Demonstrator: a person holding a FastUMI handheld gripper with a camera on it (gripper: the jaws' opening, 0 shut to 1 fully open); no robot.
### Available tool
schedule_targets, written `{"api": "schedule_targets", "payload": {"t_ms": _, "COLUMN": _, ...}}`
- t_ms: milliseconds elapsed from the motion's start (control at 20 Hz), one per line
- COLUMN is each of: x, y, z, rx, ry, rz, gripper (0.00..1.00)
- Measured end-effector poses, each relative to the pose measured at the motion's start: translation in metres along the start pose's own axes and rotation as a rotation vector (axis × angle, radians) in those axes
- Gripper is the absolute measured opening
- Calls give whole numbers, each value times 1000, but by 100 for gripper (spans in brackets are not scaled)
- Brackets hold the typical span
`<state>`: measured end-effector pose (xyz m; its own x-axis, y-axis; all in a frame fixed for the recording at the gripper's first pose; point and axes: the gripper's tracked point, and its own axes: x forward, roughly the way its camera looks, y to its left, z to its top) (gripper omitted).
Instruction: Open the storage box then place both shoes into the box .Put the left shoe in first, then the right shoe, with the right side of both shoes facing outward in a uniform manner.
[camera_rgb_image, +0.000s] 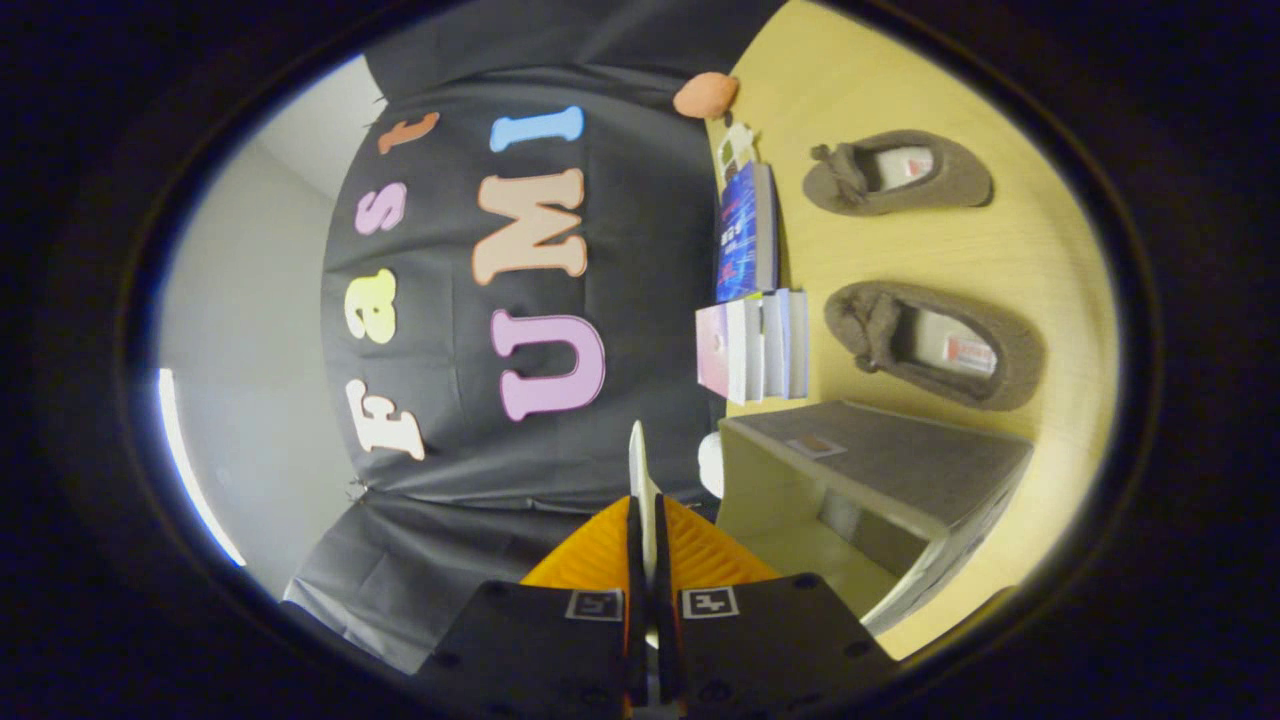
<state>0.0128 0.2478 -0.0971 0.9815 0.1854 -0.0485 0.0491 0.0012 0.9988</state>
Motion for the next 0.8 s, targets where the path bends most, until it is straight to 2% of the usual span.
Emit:
{"api": "schedule_targets", "payload": {"t_ms": 400, "x": 8, "y": 69, "z": -101, "rx": -46, "ry": 82, "rz": 40, "gripper": 8}}
{"api": "schedule_targets", "payload": {"t_ms": 800, "x": 12, "y": 62, "z": -198, "rx": -37, "ry": 150, "rz": 43, "gripper": 10}}
